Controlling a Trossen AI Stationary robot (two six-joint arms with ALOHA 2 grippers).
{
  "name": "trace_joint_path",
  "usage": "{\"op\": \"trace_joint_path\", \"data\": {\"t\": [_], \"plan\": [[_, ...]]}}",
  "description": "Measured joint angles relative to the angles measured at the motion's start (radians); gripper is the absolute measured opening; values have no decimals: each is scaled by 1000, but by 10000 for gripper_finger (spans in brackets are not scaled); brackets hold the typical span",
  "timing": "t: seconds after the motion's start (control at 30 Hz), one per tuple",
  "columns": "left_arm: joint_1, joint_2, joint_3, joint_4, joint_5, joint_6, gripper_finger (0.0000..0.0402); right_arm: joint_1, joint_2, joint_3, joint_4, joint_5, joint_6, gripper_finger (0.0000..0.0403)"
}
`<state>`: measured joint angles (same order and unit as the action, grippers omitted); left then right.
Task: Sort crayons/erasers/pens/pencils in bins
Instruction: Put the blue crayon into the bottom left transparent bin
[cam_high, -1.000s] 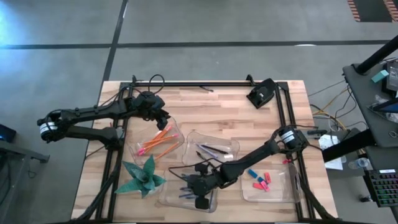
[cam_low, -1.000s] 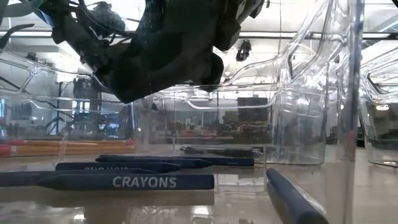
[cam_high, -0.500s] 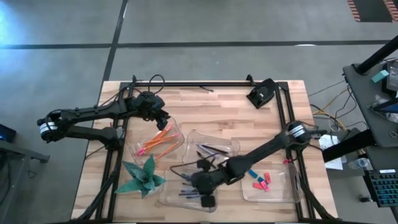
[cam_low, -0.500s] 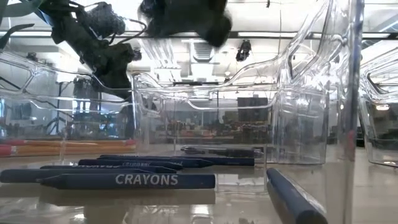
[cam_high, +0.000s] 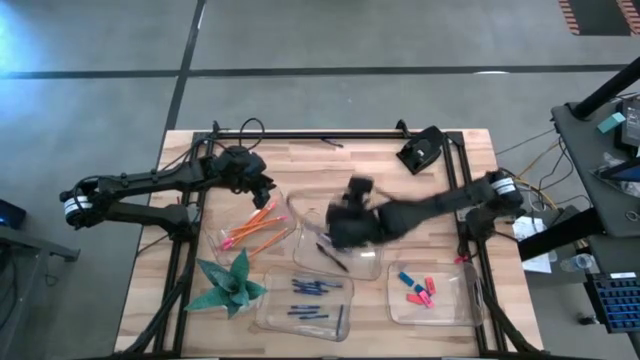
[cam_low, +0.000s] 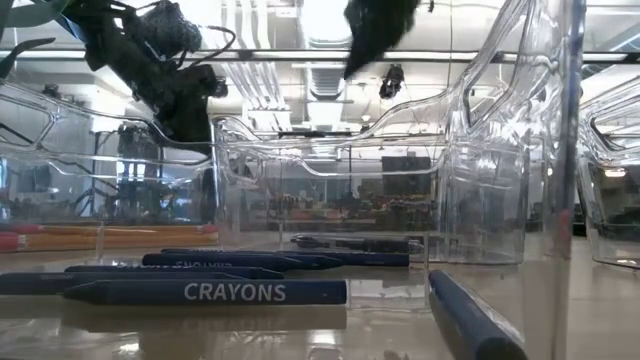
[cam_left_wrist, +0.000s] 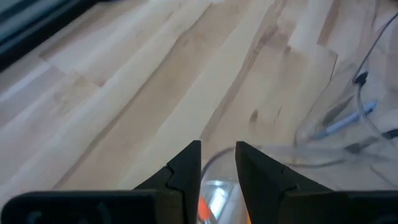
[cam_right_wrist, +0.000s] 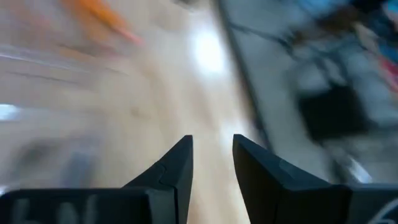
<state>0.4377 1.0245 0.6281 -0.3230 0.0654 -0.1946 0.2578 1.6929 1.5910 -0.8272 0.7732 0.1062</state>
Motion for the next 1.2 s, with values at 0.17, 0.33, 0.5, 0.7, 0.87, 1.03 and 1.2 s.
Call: {"op": "trace_joint_path", "data": {"t": [0.17,0.33,0.5,0.7,0.87,1.03,1.2], "plan": [[1,0,0,80,0,20,86,-226,-28,-93,-49,-22,60,107],[0,0,0,153,0,29,86,-471,4,-240,123,-260,19,107],[0,0,1,162,0,44,86,-648,29,-329,379,-503,-3,107],[0,0,1,164,-1,44,86,-798,28,-349,511,-620,64,108],[0,3,1,196,-4,46,86,-867,28,-349,580,-773,124,128],[0,3,1,216,-6,79,86,-867,28,-342,602,-774,121,161],[0,3,1,218,-41,105,86,-867,48,-339,670,-773,141,178]]}}
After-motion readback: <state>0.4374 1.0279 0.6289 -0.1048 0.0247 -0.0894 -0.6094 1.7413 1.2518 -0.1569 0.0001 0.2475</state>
